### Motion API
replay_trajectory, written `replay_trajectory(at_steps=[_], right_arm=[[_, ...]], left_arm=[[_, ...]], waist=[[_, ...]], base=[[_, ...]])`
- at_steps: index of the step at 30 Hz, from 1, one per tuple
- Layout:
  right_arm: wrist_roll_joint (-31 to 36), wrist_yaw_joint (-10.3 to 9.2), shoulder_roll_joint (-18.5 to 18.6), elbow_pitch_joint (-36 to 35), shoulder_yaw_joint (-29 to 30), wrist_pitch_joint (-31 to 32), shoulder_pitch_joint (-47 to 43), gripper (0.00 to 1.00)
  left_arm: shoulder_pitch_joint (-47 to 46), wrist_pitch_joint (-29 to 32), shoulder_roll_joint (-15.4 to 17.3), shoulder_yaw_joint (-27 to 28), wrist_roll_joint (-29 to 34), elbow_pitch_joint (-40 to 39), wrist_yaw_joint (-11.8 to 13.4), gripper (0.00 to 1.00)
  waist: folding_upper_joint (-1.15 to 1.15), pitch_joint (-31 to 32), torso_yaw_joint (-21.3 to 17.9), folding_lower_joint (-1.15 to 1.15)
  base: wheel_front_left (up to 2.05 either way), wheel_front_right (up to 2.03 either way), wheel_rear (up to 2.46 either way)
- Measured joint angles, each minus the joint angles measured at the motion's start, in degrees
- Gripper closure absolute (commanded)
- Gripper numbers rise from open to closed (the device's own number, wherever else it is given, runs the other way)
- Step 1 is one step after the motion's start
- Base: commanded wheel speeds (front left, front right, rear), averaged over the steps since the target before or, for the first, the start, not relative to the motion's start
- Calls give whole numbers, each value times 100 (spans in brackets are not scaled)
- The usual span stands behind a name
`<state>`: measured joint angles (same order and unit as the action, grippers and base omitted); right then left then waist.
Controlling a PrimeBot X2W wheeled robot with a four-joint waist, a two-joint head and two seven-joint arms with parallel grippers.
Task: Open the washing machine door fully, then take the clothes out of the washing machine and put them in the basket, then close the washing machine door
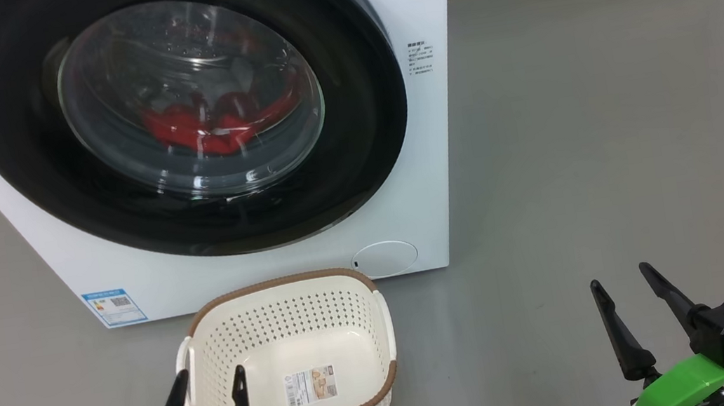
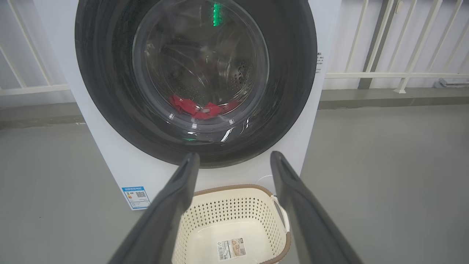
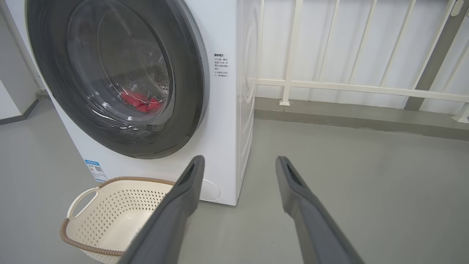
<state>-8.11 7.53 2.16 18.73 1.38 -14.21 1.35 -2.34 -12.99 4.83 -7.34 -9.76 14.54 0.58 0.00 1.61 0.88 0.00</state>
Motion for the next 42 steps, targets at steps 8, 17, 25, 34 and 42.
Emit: replay_trajectory(at_steps=[8,17,25,34,42], right_arm=[[12,0,0,54,2,-1,0,0],[3,0,0,73,2,-1,0,0],[-90,0,0,108,8,-1,1,100],[-309,0,1,174,0,-1,2,100],[-1425,0,0,302,-54,-1,109,100]], left_arm=[[0,-3,-1,1,-37,-4,20,0],[0,25,2,-9,-89,1,67,0],[0,30,19,-42,-98,12,100,0],[0,30,23,-86,-140,15,141,0],[-3,30,44,-138,-141,9,149,0]], waist=[[0,-3,7,0],[0,-1,19,0],[0,-10,24,0],[0,-44,40,0],[0,-90,62,0]], base=[[0,0,0],[0,0,0],[0,0,0],[0,0,0],[0,0,0]])
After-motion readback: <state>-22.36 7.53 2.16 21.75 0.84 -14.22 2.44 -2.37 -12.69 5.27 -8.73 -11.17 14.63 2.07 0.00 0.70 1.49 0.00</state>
